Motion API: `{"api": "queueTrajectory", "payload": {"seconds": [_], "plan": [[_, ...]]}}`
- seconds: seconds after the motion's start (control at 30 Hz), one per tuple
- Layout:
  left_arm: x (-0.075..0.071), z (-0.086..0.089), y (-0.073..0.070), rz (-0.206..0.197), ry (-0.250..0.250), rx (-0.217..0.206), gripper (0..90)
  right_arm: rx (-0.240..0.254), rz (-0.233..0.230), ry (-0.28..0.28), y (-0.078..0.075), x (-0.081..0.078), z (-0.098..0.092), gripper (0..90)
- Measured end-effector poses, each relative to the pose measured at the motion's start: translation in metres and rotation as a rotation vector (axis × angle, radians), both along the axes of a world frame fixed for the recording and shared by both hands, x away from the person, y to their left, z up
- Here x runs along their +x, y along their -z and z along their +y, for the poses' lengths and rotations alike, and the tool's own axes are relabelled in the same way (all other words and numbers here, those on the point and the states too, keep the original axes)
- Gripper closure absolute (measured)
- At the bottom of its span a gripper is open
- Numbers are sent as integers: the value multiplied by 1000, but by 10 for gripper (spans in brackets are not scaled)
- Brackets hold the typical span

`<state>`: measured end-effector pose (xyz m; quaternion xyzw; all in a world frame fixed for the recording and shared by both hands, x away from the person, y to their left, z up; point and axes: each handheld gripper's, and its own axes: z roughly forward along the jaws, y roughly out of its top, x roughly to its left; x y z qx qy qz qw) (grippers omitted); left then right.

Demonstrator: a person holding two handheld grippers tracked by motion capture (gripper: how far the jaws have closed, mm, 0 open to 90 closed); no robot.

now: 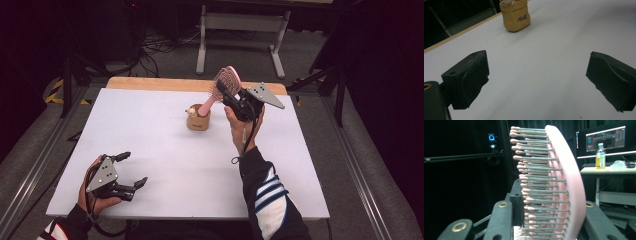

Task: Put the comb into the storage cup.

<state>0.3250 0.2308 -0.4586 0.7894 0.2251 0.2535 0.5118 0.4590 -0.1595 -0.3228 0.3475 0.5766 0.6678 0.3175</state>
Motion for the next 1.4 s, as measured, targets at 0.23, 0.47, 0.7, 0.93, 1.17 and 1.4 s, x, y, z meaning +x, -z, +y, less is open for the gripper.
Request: {"api": "queueTrajectory", "payload": {"seconds": [0.23, 0.47, 0.7, 0.93, 1.17, 1.4], "plan": [[0, 0, 0, 0, 5, -1, 56, -4, 29, 12, 9, 8, 3, 636], [0, 0, 0, 3, 7, 7, 56, -17, 48, 18, 16, 13, 8, 636], [1, 0, 0, 4, 9, 10, 58, -20, 73, 32, 24, 18, 10, 636], [1, -1, 1, 5, 12, 11, 58, -39, 98, 25, 35, 22, 17, 635], [2, -1, 1, 5, 14, 9, 58, -40, 129, 14, 46, 25, 22, 633], [2, -1, 1, 7, 16, 11, 59, -33, 153, 2, 53, 27, 24, 631]]}}
